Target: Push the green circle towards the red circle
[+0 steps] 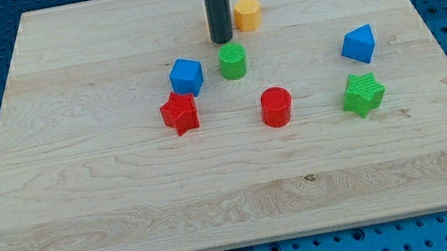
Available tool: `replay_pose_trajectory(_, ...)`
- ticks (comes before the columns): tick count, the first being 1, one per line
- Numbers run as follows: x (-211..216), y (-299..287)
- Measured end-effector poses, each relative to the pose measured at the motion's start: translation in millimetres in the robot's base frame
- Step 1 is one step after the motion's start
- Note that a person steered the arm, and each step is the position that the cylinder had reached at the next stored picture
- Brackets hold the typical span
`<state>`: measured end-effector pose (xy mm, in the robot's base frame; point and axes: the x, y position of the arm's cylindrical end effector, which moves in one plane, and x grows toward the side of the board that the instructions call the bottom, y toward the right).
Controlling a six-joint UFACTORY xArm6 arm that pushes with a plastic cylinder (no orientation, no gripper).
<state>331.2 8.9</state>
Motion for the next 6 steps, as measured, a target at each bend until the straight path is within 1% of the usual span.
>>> replay_pose_trajectory(3, 55.6, 12.4)
replay_pose_trajectory(4, 76.8, -15.3)
replay_pose_trajectory(5, 102.7, -18.2)
replay_pose_trajectory(6, 96.6, 4.1)
